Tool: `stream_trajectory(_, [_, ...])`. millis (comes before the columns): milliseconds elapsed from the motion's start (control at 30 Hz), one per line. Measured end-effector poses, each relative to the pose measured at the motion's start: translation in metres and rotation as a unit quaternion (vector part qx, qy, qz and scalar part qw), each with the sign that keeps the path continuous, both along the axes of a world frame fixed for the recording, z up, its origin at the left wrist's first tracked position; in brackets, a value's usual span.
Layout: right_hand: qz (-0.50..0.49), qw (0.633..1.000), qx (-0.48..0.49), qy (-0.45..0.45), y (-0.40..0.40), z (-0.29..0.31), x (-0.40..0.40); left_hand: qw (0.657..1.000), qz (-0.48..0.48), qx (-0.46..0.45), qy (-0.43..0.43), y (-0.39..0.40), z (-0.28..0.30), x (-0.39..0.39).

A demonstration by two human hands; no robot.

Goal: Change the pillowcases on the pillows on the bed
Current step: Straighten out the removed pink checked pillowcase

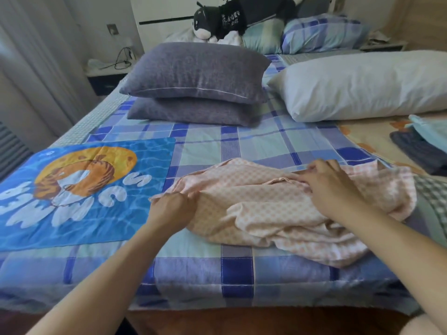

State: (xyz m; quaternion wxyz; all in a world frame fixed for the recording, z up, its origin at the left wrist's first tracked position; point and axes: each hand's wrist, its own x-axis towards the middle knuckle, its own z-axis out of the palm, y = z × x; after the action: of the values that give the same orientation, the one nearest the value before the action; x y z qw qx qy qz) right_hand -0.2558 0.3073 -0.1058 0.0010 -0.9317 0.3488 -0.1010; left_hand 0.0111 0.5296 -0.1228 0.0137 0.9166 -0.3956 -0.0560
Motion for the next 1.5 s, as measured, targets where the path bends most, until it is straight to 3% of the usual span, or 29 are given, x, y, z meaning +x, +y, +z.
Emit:
stream_trajectory(67, [0.075,0.994,-0.041,-0.071,0.006,-0.006,0.008,0.997,-0.012,-0.064,-0.044,0.000,-0.001,-0.006])
stream_trajectory(133, [0.134,0.987,-0.049,-0.079,0.017,-0.010,0.018,0.984,-0.049,-0.153,-0.075,-0.003,-0.007,-0.007])
stream_trajectory(233, [0.037,0.997,0.026,-0.056,0.027,-0.014,0.027,0.965,-0.144,-0.219,0.003,-0.021,-0.008,-0.008])
stream_trajectory(333, [-0.057,0.997,0.039,-0.037,0.025,-0.008,0.029,0.954,-0.245,-0.108,0.138,-0.039,-0.012,-0.015])
stream_trajectory(400, [-0.060,0.997,0.034,-0.016,0.024,-0.004,0.030,0.938,-0.310,0.023,0.156,-0.038,-0.016,-0.025])
stream_trajectory(467, [-0.064,0.997,0.050,0.003,0.022,-0.003,0.031,0.925,-0.344,0.065,0.146,-0.030,-0.021,-0.032])
stream_trajectory(567, [-0.070,0.995,0.061,0.021,0.022,-0.009,0.030,0.936,-0.329,0.005,0.127,-0.021,-0.022,-0.042])
stream_trajectory(700, [-0.073,0.994,0.076,0.017,0.022,-0.002,0.030,0.965,-0.182,-0.149,0.116,-0.028,-0.035,-0.030])
stream_trajectory(800, [-0.026,0.986,0.165,-0.005,0.027,0.021,0.035,0.973,-0.093,-0.156,0.145,-0.038,-0.042,-0.022])
stream_trajectory(900, [0.039,0.968,0.247,0.028,0.039,0.040,0.031,0.976,-0.082,-0.148,0.135,-0.052,-0.045,-0.023])
stream_trajectory(1000, [0.076,0.961,0.244,0.110,0.048,0.044,0.016,0.979,-0.127,-0.159,-0.002,-0.065,-0.034,-0.034])
stream_trajectory(1067, [0.077,0.960,0.232,0.140,0.047,0.045,0.010,0.974,-0.162,-0.155,-0.036,-0.070,-0.029,-0.036])
stream_trajectory(1200, [0.003,0.971,0.237,0.028,0.036,0.051,0.008,0.979,-0.173,-0.071,0.077,-0.071,-0.033,-0.027])
stream_trajectory(1300, [-0.026,0.976,0.206,-0.070,0.025,0.053,0.004,0.984,-0.149,-0.063,0.078,-0.065,-0.035,-0.023])
stream_trajectory(1400, [0.018,0.964,0.206,-0.166,0.022,0.052,0.005,0.978,-0.120,-0.137,0.100,-0.062,-0.030,-0.027])
stream_trajectory(1500, [0.043,0.946,0.197,-0.255,0.026,0.051,0.008,0.943,-0.064,-0.269,0.184,-0.059,-0.001,-0.031])
